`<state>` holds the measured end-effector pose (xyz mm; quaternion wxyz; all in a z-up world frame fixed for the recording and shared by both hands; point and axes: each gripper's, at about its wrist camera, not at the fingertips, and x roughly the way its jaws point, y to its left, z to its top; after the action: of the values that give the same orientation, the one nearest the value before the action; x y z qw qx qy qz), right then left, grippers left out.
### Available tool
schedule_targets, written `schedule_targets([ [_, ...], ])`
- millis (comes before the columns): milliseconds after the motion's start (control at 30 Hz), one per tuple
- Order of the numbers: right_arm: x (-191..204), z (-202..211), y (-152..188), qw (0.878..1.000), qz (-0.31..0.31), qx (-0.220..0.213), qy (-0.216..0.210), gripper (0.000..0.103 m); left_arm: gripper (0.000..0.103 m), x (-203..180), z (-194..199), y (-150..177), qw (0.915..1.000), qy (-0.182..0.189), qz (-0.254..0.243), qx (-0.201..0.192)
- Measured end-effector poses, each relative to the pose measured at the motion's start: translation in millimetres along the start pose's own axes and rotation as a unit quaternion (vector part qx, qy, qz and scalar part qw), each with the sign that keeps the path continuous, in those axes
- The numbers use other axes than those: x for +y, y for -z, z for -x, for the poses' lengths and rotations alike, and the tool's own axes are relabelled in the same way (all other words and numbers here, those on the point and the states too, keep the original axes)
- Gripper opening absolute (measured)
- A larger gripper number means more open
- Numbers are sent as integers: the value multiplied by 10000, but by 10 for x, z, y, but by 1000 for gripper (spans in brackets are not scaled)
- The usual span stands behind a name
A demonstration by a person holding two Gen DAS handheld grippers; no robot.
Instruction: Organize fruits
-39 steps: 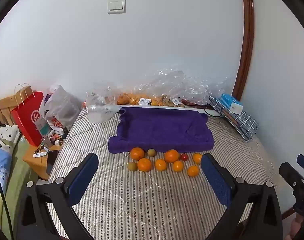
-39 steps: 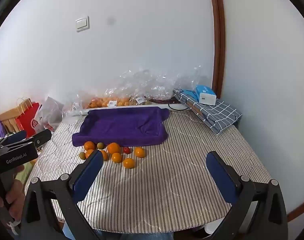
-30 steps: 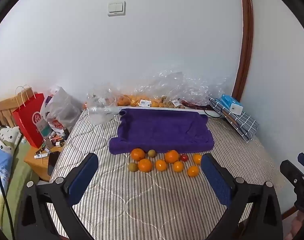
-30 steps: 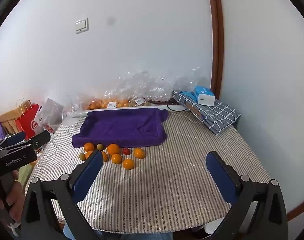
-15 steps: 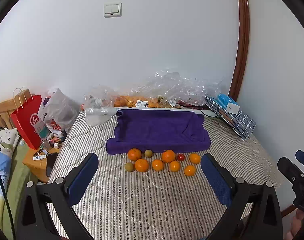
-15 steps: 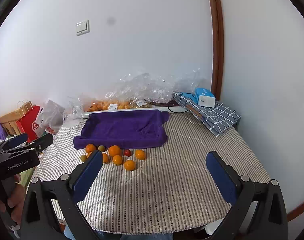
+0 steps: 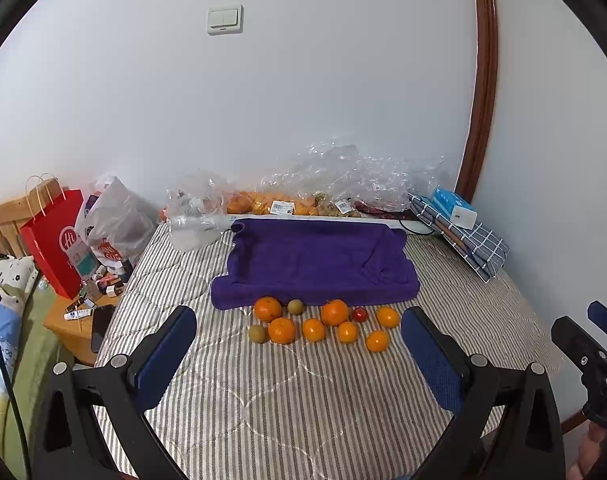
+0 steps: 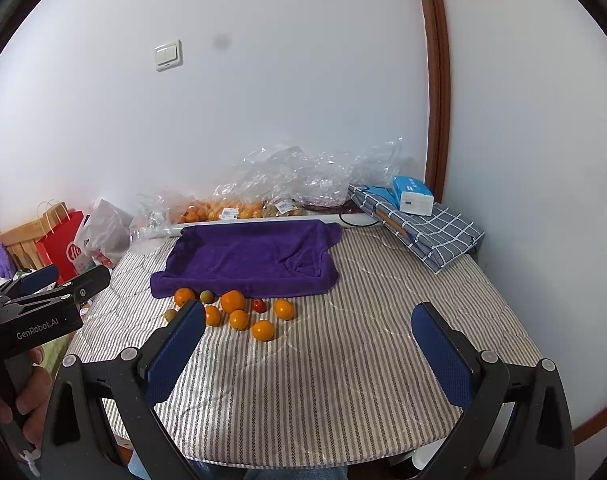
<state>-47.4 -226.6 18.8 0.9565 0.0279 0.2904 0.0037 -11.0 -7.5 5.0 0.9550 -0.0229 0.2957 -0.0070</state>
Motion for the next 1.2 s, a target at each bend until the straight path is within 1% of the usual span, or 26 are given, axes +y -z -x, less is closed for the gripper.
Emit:
schedule_targets([
  [1200, 13, 22, 23, 10000, -2, -67, -65, 102, 103, 34, 22, -39, 10000, -1, 13, -43],
])
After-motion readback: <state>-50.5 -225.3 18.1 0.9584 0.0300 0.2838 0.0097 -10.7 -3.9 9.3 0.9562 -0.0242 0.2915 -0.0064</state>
